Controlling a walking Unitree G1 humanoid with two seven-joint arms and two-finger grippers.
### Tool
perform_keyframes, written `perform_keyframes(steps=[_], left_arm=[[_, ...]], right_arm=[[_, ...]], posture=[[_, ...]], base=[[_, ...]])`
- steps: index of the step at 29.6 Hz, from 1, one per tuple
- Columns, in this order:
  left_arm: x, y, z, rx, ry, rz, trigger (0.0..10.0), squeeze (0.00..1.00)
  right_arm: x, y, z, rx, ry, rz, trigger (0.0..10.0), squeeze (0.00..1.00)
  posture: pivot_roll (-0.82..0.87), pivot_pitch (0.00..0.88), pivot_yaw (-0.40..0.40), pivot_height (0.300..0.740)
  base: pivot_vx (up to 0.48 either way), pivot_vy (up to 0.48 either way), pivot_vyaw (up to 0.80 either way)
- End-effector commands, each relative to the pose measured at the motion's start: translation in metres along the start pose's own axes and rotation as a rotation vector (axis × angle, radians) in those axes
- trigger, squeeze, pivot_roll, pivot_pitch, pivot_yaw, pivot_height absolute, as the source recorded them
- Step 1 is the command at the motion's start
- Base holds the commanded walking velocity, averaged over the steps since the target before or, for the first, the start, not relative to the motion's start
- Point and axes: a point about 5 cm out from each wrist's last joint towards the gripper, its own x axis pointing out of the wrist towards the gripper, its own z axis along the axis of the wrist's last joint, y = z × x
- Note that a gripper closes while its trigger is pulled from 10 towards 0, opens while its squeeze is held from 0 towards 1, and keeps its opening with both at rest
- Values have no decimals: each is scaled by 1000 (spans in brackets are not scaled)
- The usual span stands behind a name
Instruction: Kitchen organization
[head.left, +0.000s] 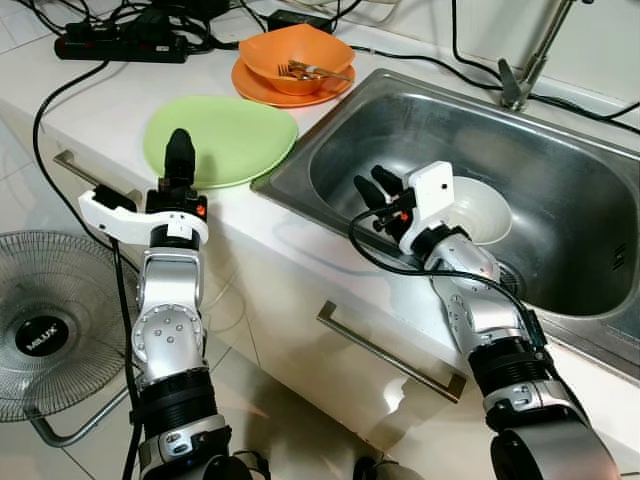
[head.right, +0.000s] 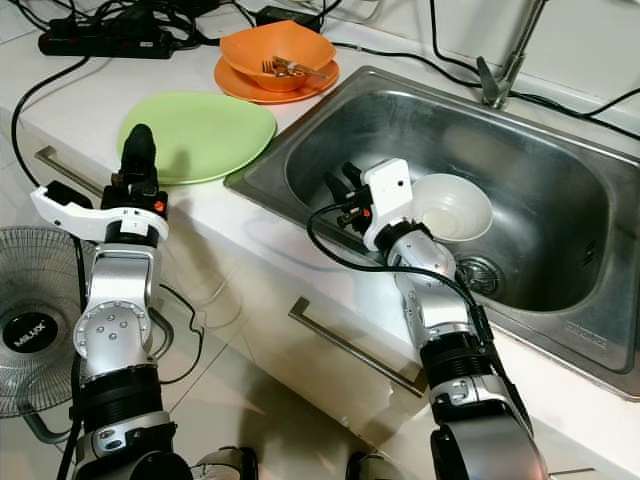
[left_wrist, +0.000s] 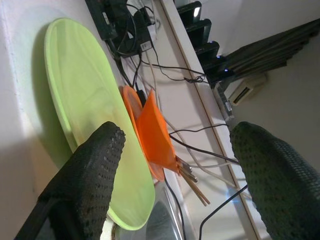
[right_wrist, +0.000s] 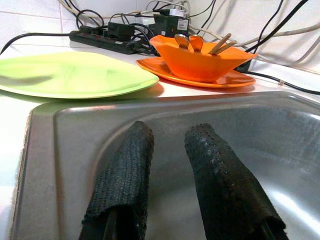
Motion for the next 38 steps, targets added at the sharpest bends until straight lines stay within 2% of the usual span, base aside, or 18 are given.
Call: perform_keyframes(steps=[1, 22, 24, 25, 26, 27, 28, 29, 31, 32, 34, 36, 37, 38], left_arm=[[3, -6, -1, -19, -1, -9, 10000, 0], [3, -6, -1, -19, -1, -9, 10000, 0], [4, -7, -13, 130, 116, -73, 10000, 0], [4, -7, -13, 130, 116, -73, 10000, 0], [5, -7, -15, 195, 142, -93, 10000, 0], [7, -8, -13, 264, 144, -103, 10000, 0], [7, -8, -13, 264, 144, -103, 10000, 0], [8, -8, -10, 300, 132, -103, 10000, 0], [10, -12, -3, 416, 106, -122, 10000, 0], [10, -12, -3, 416, 106, -122, 10000, 0], [11, -16, 0, 520, 91, -146, 10000, 0], [11, -18, 0, 591, 90, -165, 10000, 0], [11, -18, 0, 591, 90, -165, 10000, 0], [10, -21, -1, 637, 90, -182, 10000, 0]], right_arm=[[1, 0, 3, -17, -3, 16, 10000, 0], [1, 0, 3, -17, -3, 16, 10000, 0], [2, 0, 3, -20, -4, 14, 10000, 0], [2, 0, 3, -20, -4, 14, 10000, 0], [2, 0, 3, -20, -4, 13, 10000, 0], [2, 0, 3, -21, -4, 13, 10000, 0], [2, 0, 3, -21, -4, 13, 10000, 0], [2, 0, 3, -21, -4, 13, 10000, 0], [2, 0, 3, -20, -5, 13, 10000, 0], [2, 0, 3, -20, -5, 13, 10000, 0], [2, 1, 3, -19, -6, 13, 10000, 0], [3, 1, 3, -19, -6, 13, 10000, 0], [3, 1, 3, -19, -6, 13, 10000, 0], [3, 0, 3, -19, -6, 13, 10000, 0]], posture=[[97, 108, -24, 740], [97, 108, -24, 740], [96, 85, -19, 740], [96, 85, -19, 740], [96, 85, -19, 740], [98, 82, -18, 740], [98, 82, -18, 740], [98, 82, -18, 740], [99, 78, -19, 740], [99, 78, -19, 740], [100, 78, -19, 740], [100, 77, -21, 740], [100, 77, -21, 740], [99, 80, -22, 740]], base=[[0, 0, 0], [0, 0, 0], [0, 0, 0], [0, 0, 0], [0, 0, 0], [0, 0, 0], [0, 0, 0], [0, 0, 0], [0, 0, 0], [0, 0, 0], [0, 0, 0], [0, 0, 0], [0, 0, 0], [0, 0, 0]])
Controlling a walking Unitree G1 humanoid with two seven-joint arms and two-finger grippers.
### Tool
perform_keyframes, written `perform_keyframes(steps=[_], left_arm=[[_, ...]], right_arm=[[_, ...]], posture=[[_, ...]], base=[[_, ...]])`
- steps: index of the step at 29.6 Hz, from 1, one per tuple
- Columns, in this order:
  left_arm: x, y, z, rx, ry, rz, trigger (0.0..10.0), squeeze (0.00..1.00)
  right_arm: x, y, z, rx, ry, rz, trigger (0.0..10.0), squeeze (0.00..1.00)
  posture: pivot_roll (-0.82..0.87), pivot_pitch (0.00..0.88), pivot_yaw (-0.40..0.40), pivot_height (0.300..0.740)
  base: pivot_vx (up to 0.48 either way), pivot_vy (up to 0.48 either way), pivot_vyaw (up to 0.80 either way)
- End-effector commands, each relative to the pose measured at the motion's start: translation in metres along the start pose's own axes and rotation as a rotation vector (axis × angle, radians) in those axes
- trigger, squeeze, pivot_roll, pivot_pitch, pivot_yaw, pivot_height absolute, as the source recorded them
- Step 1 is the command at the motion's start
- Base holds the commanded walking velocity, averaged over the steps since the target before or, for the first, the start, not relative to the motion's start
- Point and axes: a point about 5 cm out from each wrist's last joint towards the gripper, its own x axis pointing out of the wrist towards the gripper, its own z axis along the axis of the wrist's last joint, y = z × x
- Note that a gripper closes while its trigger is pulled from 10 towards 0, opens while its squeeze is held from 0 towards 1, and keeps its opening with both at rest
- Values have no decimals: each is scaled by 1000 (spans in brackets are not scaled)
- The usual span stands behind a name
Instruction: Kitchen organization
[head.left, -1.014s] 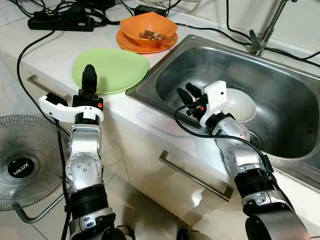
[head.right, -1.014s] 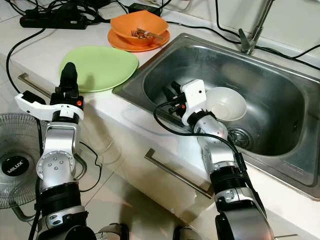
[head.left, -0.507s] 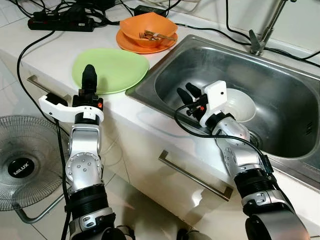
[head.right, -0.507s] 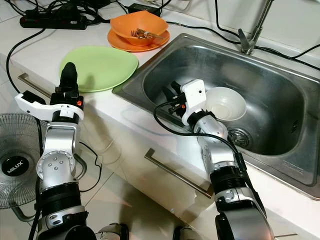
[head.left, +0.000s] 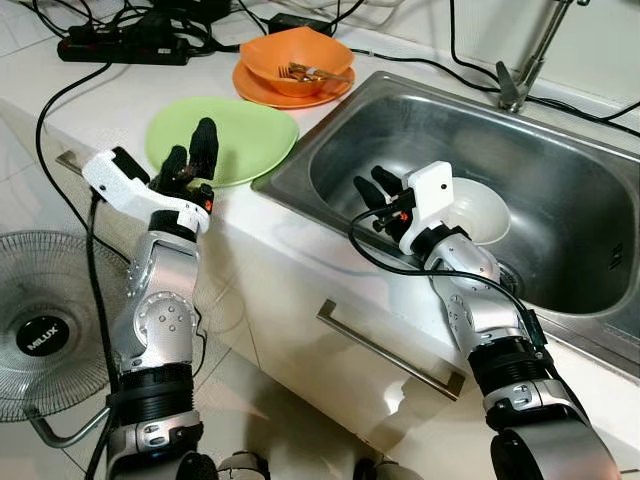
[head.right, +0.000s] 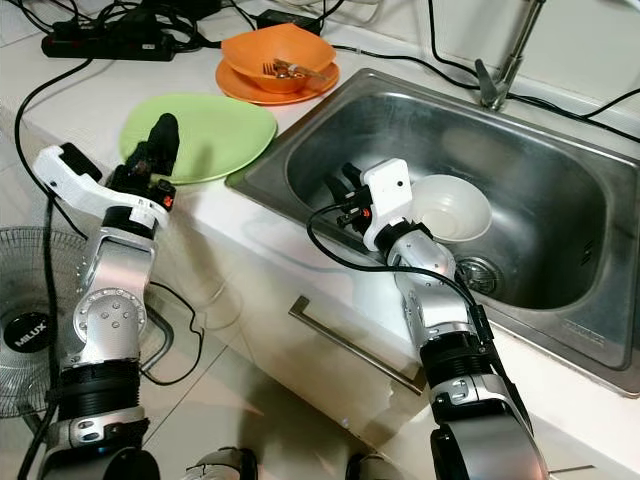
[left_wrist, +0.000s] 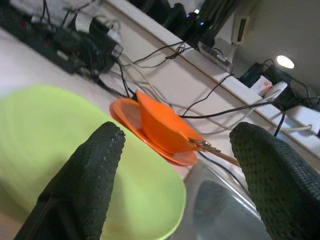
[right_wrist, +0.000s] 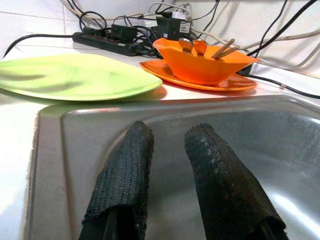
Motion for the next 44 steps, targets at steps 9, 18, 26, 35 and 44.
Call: perform_keyframes(steps=[9, 18, 26, 35, 44], left_arm=[[-13, -13, -13, -18, 49, -16, 10000, 0], [-28, 4, -21, -67, 74, 56, 10000, 0], [-32, 8, -27, -182, 83, 102, 10000, 0], [-34, 4, -32, -431, 65, 136, 10000, 0], [-29, 14, -22, -532, 8, 183, 10000, 0]], right_arm=[[1, 0, 2, -14, -4, 13, 10000, 0], [1, 1, 0, -6, 4, 14, 10000, 0], [0, 1, 0, -4, 4, 13, 10000, 0], [0, -1, 1, -7, 4, 10, 10000, 0], [0, -1, 1, -11, 4, 13, 10000, 0]], posture=[[103, 98, -24, 740], [109, 110, -25, 740], [107, 115, -26, 740], [105, 117, -28, 740], [103, 114, -30, 740]], base=[[0, 0, 0], [0, 0, 0], [0, 0, 0], [0, 0, 0], [0, 0, 0]])
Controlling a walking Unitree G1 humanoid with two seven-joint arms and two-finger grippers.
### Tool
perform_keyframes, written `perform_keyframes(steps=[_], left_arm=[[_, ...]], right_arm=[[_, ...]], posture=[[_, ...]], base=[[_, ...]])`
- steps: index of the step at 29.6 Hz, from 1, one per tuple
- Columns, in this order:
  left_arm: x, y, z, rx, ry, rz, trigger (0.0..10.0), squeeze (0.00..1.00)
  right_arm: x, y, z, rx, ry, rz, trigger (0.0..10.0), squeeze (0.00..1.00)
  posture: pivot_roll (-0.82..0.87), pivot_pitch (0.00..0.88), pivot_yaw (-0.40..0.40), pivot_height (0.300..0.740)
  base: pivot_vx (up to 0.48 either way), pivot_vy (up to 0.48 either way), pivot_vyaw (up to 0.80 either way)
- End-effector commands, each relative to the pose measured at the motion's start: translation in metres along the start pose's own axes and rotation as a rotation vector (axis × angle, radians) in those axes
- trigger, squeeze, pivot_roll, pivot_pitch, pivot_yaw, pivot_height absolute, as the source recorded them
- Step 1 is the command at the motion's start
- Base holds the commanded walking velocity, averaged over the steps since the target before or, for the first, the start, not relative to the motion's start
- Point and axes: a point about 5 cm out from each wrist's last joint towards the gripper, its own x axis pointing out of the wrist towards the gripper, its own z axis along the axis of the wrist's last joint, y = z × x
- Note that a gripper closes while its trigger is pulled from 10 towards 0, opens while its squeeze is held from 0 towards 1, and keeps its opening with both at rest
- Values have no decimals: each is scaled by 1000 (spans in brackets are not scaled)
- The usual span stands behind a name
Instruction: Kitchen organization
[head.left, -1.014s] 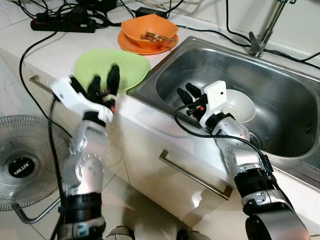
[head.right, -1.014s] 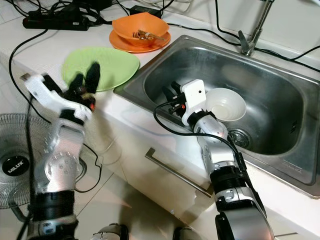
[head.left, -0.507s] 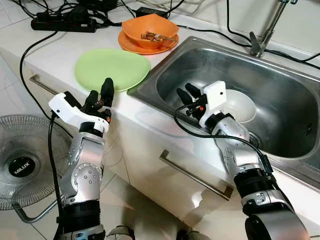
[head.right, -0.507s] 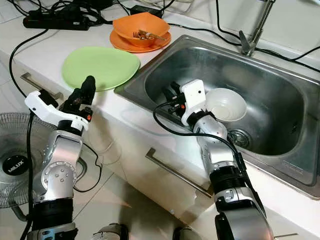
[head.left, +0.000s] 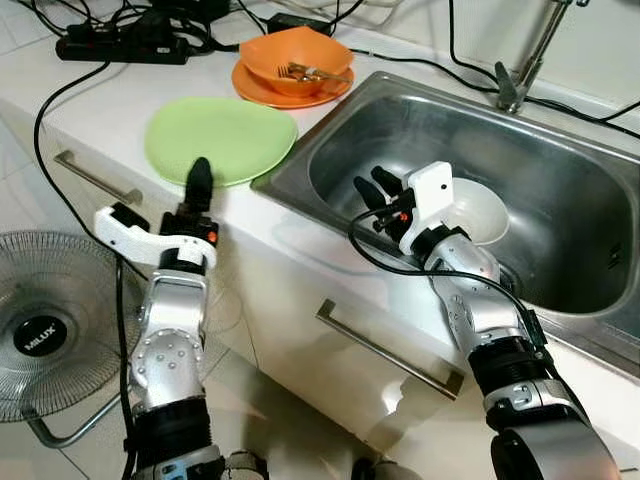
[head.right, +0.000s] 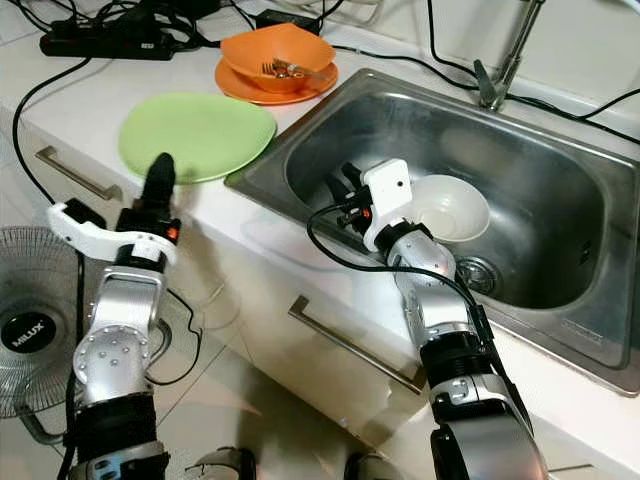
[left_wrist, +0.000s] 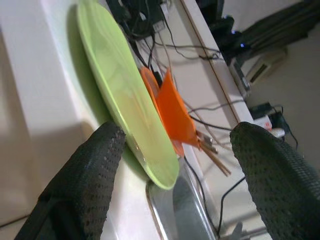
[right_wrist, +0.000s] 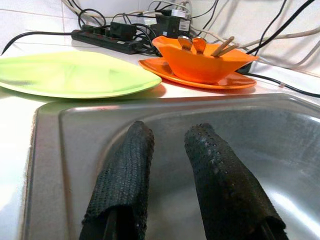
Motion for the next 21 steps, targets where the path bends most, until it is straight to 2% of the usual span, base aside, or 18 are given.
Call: perform_keyframes(steps=[1, 6, 7, 13, 21], left_arm=[[3, -2, 1, -29, -3, 6, 10000, 0], [6, -4, 8, -70, -31, 13, 10000, 0], [8, -5, 11, -107, -46, 16, 10000, 0], [9, -6, 12, -164, -55, 18, 10000, 0], [5, 7, 3, -207, -26, 63, 10000, 0]], right_arm=[[1, -1, 2, -11, 3, 14, 10000, 0], [0, -1, 3, -14, 1, 17, 10000, 0], [0, -1, 3, -15, 2, 19, 10000, 0], [1, -1, 3, -18, 3, 23, 10000, 0], [1, -1, 3, -18, 4, 24, 10000, 0]], posture=[[102, 114, -30, 740], [101, 114, -33, 740], [102, 114, -34, 740], [102, 113, -36, 740], [99, 111, -34, 740]], base=[[0, 0, 0], [0, 0, 0], [0, 0, 0], [0, 0, 0], [0, 0, 0]])
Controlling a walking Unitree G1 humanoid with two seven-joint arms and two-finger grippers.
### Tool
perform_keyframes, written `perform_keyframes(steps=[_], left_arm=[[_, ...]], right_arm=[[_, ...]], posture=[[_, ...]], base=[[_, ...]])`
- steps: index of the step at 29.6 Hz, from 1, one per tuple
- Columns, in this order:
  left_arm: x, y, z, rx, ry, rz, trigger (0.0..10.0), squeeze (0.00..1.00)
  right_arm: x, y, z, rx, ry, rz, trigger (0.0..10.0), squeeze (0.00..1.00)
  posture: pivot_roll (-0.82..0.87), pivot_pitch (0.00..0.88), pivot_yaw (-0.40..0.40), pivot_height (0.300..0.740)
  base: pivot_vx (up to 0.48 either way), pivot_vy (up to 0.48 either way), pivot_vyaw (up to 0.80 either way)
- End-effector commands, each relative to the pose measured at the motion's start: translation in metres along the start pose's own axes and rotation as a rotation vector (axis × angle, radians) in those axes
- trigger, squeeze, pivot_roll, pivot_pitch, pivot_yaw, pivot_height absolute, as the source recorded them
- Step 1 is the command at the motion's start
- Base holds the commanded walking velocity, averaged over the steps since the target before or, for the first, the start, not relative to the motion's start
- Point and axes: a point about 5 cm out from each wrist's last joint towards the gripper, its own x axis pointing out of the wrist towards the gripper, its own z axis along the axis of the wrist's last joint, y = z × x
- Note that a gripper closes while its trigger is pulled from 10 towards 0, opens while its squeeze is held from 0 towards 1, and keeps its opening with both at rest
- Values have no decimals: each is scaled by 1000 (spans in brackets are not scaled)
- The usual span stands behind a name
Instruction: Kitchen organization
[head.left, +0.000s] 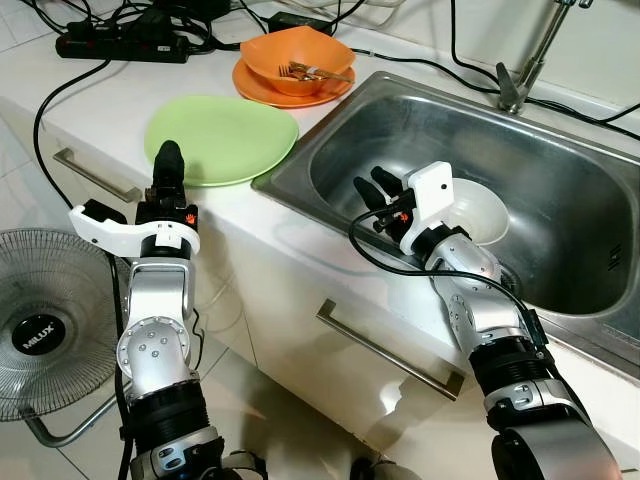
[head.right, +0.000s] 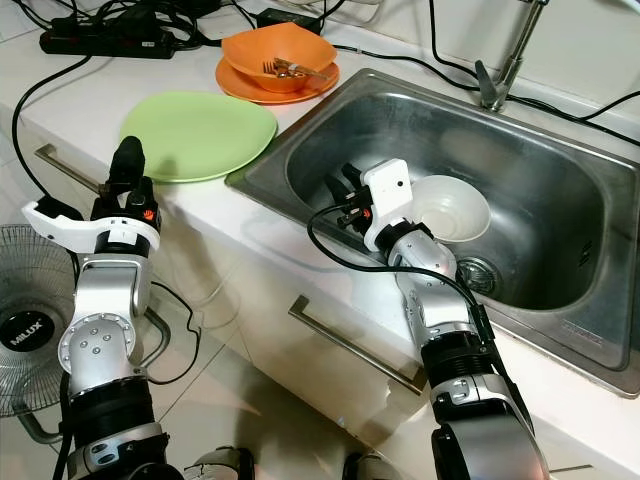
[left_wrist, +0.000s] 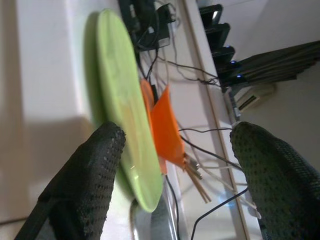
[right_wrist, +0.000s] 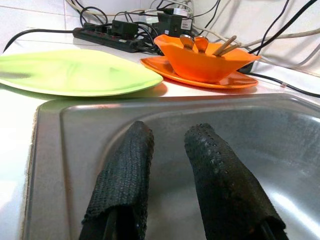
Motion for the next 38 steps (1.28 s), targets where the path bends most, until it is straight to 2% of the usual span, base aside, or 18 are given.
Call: perform_keyframes(steps=[1, 22, 31, 38], left_arm=[[-2, 7, -2, -20, 10, 34, 10000, 0], [9, 5, 13, -43, -56, 65, 10000, 0], [14, 2, 20, 7, -89, 100, 10000, 0], [16, 1, 18, 46, -65, 106, 10000, 0]], right_arm=[[2, -1, 3, -16, 1, 14, 10000, 0], [1, -2, 3, -15, 5, 12, 10000, 0], [1, -1, 2, -12, 7, 13, 10000, 0], [1, -1, 2, -11, 8, 13, 10000, 0]], posture=[[97, 110, -34, 740], [97, 108, -36, 740], [98, 108, -36, 740], [98, 110, -36, 740]], base=[[0, 0, 0], [0, 0, 0], [0, 0, 0], [0, 0, 0]])
